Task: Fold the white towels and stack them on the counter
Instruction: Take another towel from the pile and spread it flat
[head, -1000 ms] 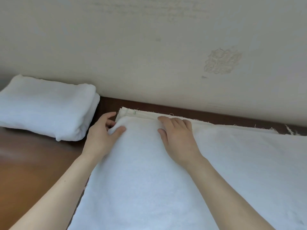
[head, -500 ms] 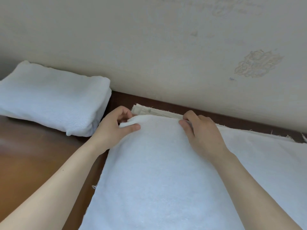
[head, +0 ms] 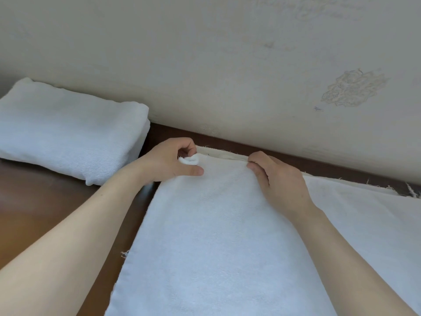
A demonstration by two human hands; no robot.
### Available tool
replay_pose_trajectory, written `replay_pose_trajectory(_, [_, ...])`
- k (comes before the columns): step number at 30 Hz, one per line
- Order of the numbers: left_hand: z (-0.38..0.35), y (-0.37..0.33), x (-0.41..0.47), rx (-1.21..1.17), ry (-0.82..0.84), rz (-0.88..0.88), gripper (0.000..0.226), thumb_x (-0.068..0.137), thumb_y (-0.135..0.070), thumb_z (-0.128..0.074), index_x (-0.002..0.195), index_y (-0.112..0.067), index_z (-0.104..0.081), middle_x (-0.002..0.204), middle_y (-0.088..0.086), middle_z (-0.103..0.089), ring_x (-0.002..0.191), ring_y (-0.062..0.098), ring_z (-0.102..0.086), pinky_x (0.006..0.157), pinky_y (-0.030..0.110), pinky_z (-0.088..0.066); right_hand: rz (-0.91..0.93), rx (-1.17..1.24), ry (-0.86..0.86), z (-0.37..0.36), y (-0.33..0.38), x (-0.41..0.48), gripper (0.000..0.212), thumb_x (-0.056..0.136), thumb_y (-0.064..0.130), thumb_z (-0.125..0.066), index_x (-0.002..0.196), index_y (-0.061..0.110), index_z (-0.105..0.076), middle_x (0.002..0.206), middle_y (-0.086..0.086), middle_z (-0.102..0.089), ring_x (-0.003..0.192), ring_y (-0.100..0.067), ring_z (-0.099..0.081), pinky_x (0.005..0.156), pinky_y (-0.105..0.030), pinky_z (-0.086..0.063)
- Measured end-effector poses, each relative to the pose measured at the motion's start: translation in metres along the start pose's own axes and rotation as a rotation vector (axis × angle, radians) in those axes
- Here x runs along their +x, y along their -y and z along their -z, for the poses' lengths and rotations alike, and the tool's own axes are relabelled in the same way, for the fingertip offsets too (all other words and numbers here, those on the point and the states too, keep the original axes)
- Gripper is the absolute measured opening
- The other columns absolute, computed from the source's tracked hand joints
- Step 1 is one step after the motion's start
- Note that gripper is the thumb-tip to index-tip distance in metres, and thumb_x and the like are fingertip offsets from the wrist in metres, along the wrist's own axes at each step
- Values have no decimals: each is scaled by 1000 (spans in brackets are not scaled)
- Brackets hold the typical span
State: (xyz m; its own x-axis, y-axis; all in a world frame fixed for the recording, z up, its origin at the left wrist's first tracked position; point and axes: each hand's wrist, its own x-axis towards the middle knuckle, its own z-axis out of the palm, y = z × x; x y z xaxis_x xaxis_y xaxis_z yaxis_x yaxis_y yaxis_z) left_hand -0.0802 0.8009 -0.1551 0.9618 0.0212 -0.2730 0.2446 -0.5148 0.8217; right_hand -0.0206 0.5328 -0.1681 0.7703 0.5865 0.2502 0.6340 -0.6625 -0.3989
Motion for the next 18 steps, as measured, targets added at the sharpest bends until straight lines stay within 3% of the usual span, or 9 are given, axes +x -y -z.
replay_pose_trajectory(3, [-6, -1, 1, 69, -73, -52, 43, 71, -30, -88, 66, -31, -45, 67, -23, -51, 59, 0, -41, 53, 12, -33, -11, -1, 2, -4, -1, -2, 26, 102, 33, -41, 103, 17, -61, 77, 1, -61, 63, -29, -56, 55, -40, -50])
replay_pose_trajectory(7, [-1, 7, -4, -175, -167, -9, 44, 78, -21, -84, 65, -36, -44, 66, -22, -49, 58, -3, -41, 51, 9, -34, 1, -63, -54, -1, 0, 0, 26, 102, 36, -44, 97, 17, -61, 64, 3, -58, 53, -25, -53, 47, -37, -48])
replay_pose_trajectory(11, [8, 11, -13, -397, -205, 79, 28, 78, -21, -83, 81, -28, -56, 72, -19, -59, 64, -1, -56, 55, 13, -47, -28, -178, -190, 7, 0, 10, 40, 99, 42, -43, 77, 13, -62, 50, 2, -52, 43, -27, -49, 42, -25, -35])
replay_pose_trajectory(14, [10, 11, -13, -503, -297, 76, 25, 78, -22, -84, 86, -33, -63, 80, -18, -66, 73, 0, -64, 61, 16, -52, -84, -191, -227, 10, -5, 22, 50, 99, 47, -39, 64, 14, -54, 45, 0, -42, 40, -32, -46, 46, -25, -30])
replay_pose_trajectory(16, [6, 13, -9, -437, -416, 67, 27, 80, -23, -83, 87, -39, -62, 82, -22, -65, 74, -5, -62, 63, 13, -50, -136, -216, -217, 9, -11, 28, 52, 99, 50, -34, 64, 14, -50, 46, -3, -43, 42, -34, -48, 48, -27, -28])
replay_pose_trajectory(18, [-2, 15, -5, -236, -537, 73, 28, 83, -21, -79, 91, -37, -58, 87, -22, -61, 74, -13, -55, 63, 3, -42, -188, -267, -190, 3, -21, 27, 54, 101, 49, -33, 71, 10, -56, 54, -11, -56, 49, -38, -54, 51, -30, -28])
